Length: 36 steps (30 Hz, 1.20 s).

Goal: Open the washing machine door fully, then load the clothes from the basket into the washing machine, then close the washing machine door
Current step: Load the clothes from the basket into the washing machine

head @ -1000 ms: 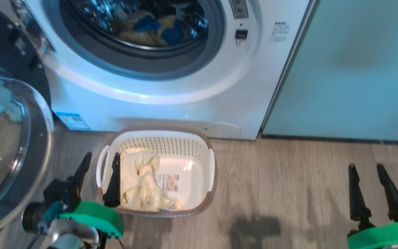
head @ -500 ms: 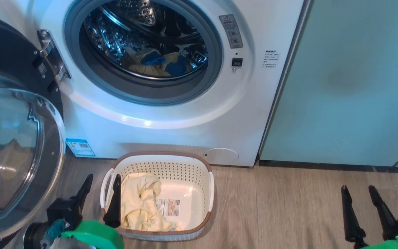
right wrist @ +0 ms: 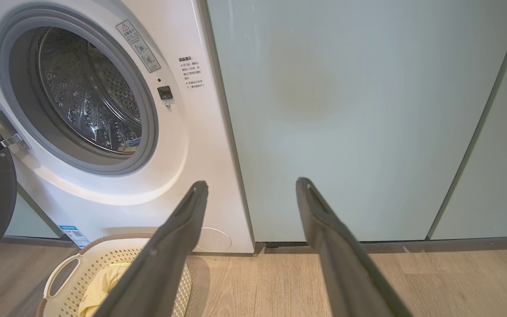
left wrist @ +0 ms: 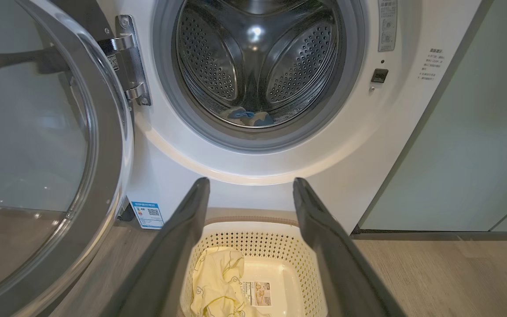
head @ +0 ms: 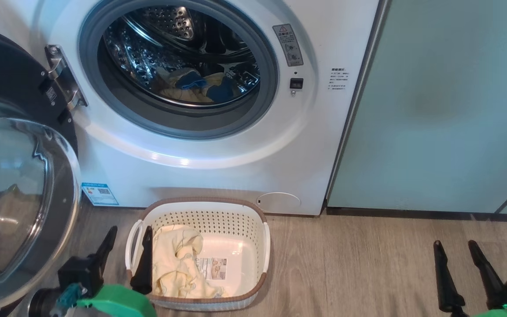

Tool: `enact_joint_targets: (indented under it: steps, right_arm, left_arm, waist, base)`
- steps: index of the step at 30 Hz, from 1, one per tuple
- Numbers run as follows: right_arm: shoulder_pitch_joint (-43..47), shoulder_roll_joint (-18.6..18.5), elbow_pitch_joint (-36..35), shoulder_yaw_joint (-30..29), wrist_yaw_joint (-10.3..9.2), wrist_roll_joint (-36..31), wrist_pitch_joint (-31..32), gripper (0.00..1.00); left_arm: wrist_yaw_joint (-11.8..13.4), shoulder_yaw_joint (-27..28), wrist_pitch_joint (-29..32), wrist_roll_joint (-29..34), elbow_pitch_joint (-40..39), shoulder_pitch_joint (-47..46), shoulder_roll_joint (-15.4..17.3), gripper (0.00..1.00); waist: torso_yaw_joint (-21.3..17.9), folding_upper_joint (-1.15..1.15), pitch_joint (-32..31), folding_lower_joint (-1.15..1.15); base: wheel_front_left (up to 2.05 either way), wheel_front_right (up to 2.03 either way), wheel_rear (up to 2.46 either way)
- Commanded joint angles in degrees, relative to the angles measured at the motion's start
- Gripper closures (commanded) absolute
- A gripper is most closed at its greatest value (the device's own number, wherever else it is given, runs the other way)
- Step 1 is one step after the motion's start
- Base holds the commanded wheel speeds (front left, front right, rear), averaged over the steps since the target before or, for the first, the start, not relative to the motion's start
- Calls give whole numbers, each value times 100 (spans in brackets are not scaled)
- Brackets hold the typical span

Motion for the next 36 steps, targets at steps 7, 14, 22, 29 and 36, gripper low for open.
enact_joint_targets:
  steps: [7, 14, 22, 29, 36]
  right_arm:
    - [-153, -89, -203, 147, 5, 39, -1, 0]
    - [-184, -89, -218, 153, 5, 40, -1, 0]
    - [-317, -89, -238, 229, 5, 47, -19, 0]
    - [-550, -89, -245, 307, 5, 94, -80, 0]
    - [-860, -89, -278, 351, 5, 159, -179, 0]
  left_arm:
    - [16, 275, -49, 60, -174, -242, 89, 0]
    - [0, 279, -50, 51, -167, -293, 84, 0]
    - [-67, 248, 32, -22, 30, -414, 68, 0]
    - [-161, 180, 154, -61, 423, -801, 10, 0]
    - [-406, 63, 262, -146, 1178, -1465, -159, 0]
  waist:
    - [-17, 0, 26, 0]
    - [-31, 0, 109, 0]
    - [-152, 0, 369, 0]
    - [-374, 0, 907, 0]
    - [-562, 0, 1687, 0]
  base:
    - [0, 0, 0]
    - [0, 0, 0]
    - [0, 0, 0]
    - [0, 0, 0]
    - [0, 0, 0]
